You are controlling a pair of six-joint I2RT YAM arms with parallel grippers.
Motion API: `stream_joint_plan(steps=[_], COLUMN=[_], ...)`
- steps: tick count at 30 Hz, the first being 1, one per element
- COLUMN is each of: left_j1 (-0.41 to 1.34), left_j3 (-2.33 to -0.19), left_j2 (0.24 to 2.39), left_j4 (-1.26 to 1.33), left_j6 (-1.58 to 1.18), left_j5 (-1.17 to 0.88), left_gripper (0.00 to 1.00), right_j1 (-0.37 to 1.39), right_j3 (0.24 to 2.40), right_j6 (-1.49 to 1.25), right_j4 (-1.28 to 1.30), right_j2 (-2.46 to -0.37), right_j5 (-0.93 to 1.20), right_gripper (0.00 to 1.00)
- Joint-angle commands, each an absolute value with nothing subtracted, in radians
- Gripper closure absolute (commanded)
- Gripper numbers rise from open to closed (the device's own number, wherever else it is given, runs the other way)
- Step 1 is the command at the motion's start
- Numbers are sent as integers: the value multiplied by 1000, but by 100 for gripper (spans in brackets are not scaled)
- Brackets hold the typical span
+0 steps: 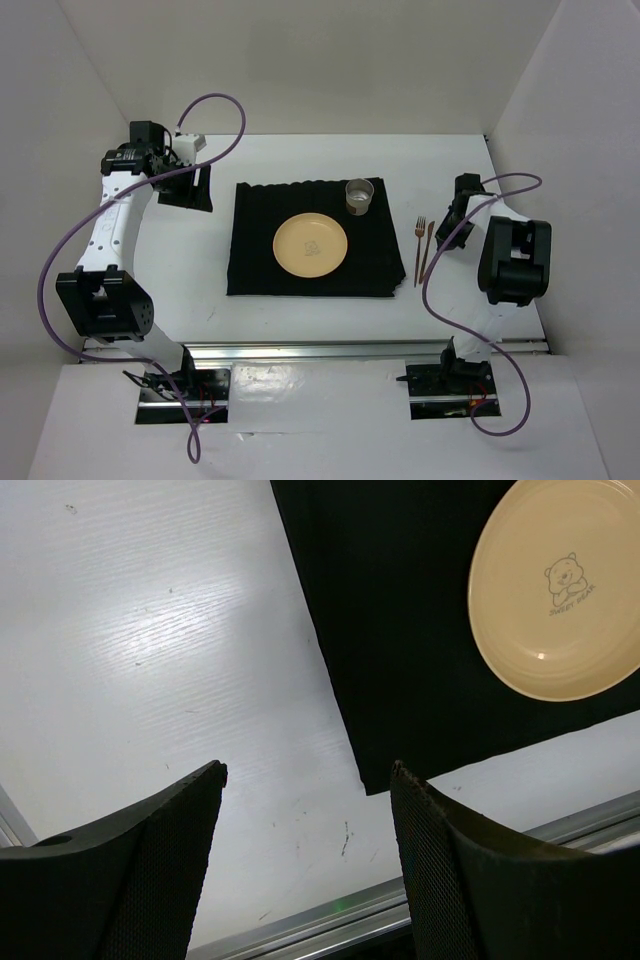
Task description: Set the dinner table for one person
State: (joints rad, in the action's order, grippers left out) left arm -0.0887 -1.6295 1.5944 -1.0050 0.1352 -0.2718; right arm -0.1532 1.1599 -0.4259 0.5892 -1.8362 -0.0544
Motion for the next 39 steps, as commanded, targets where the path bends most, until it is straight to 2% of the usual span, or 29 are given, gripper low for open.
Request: stream_joint_plan(steps=[1,4,11,14,17,22,39], left_j1=[-94,-94,-94,-94,-94,-94,-94], left_j3=[-1658,-1658,-1667,-1667,-1658,-1658,-1640], left_j2=[1571,1571,1571,1571,1560,1560,1551], left_j4=[-1017,-1017,-1017,-1017,-1017,-1017,-1017], left_j6=[156,156,156,156,156,156,156], left_j5=[-301,-292,-281,-272,-261,-252,-242], left_gripper=[26,26,26,26,24,24,24], right_j1=[-147,-124,99,208,317,457,469], right_j3=[1130,1176,1402,1413,1333,1281,1379], right_j6=[-434,-434,-384,-397,-425,-514,-474], right_j4=[618,650,810,842,830,792,699], right_j2=[-1835,-1783,-1741,-1709,-1677,-1704,-1916], right_j5=[-133,-191,-431,-414,-333,-207,-187], right_gripper=[100,100,100,100,100,100,100])
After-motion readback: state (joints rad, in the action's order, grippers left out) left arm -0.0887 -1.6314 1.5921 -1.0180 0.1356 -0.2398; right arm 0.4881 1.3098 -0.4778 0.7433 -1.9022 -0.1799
